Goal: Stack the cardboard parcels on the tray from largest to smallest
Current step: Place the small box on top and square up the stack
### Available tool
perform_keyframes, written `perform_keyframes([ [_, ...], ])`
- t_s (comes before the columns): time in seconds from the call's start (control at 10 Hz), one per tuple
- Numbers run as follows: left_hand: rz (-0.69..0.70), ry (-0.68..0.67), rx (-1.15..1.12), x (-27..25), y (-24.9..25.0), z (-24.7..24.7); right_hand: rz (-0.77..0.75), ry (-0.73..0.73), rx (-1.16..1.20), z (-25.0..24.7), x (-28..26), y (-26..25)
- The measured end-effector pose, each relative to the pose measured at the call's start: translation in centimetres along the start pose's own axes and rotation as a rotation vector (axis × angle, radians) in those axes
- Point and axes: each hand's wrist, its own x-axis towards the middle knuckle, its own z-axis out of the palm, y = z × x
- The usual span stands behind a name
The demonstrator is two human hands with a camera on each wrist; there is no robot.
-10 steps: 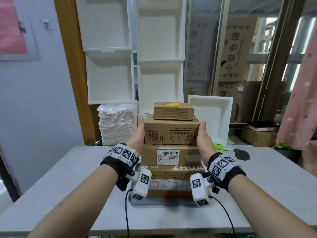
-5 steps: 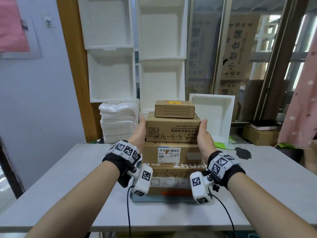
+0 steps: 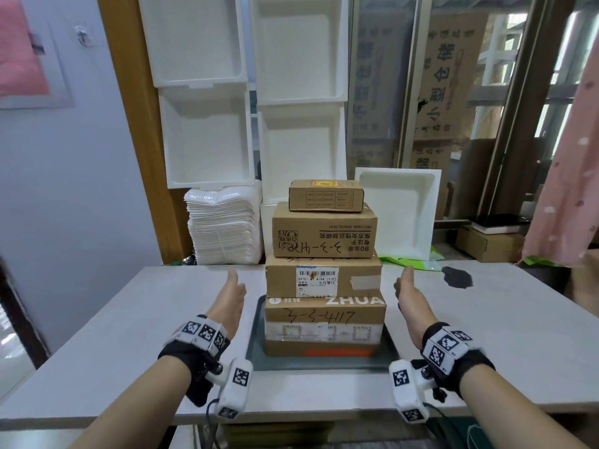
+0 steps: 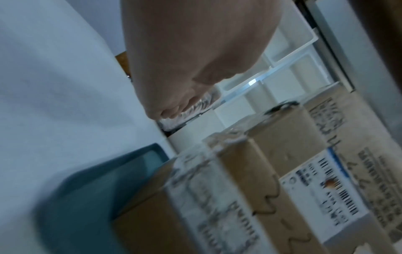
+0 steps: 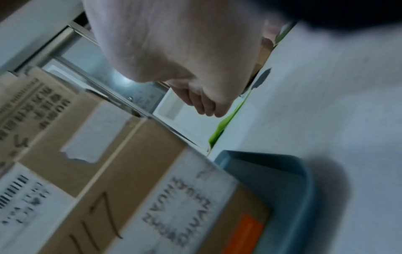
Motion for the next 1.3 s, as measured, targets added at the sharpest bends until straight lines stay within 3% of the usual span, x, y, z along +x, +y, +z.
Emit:
perform_keyframes([
  [0.1, -0.110, 0.001, 0.022, -0.8, -1.9, 0.1, 0.047, -0.022, -0.032, 0.1, 0.1, 2.2],
  [0.3, -0.176, -0.031, -0.057, -1.4, -3.8, 0.9, 0.138, -0.080, -0.027, 0.7, -0.2, 4.3],
  [0.6, -0.175, -0.045, -0.038, -1.2, -3.5, 1.7, 0.183, -0.086, -0.047, 0.7, 1.1, 4.8],
  [1.3, -0.146, -0.012, -0.024, 0.7, -2.3, 3.2, 0.105, -0.045, -0.091, 0.4, 2.8, 4.1],
])
